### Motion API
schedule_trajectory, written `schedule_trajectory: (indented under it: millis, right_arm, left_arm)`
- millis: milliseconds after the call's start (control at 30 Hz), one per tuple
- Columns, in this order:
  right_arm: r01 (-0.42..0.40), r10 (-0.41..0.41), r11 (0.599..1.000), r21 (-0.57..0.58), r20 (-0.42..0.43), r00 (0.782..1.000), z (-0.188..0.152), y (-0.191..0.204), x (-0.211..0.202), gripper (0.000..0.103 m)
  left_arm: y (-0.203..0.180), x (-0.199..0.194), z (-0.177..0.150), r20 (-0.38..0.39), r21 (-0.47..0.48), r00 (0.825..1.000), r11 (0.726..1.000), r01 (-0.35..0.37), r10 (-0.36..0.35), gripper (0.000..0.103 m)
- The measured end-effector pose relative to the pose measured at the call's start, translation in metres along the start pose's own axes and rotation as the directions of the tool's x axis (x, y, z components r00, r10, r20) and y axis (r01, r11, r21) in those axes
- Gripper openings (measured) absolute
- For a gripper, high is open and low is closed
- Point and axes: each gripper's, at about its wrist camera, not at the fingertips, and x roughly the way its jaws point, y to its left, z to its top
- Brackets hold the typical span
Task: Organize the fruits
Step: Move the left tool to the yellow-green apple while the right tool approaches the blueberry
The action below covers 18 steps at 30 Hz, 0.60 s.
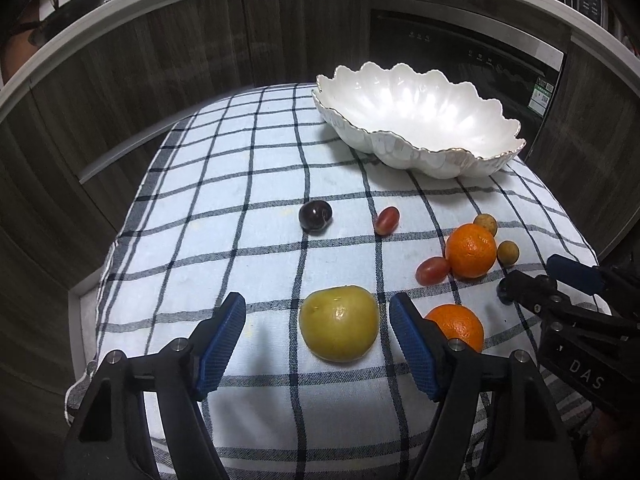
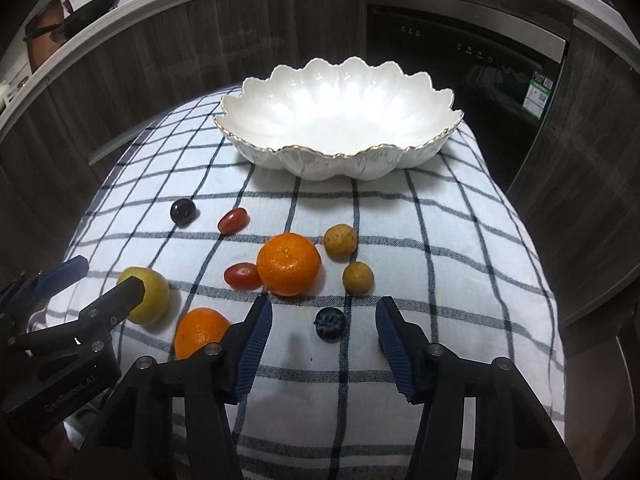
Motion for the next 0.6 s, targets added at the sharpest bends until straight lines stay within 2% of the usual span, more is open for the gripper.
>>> schedule_trajectory:
  millis: [200,600]
  right_arm:
    - [-0.013,0.014,1.0,0.006,-0.04,0.999,-0.002,-0.001,0.015,0.049]
    - [-0.015,0.016,1.0,0.009,-0.09,0.996,-0.005,-0.001,0.031,0.048]
  left_arm:
    - [0.0,0.009,0.0,-0.022,0.004,1.0,1.0,0.005,-0.005,0.071]
    - [-0.002,0.023,-0.004,-0.069,0.008,0.997,0.999,0.031,-0.031,0.062]
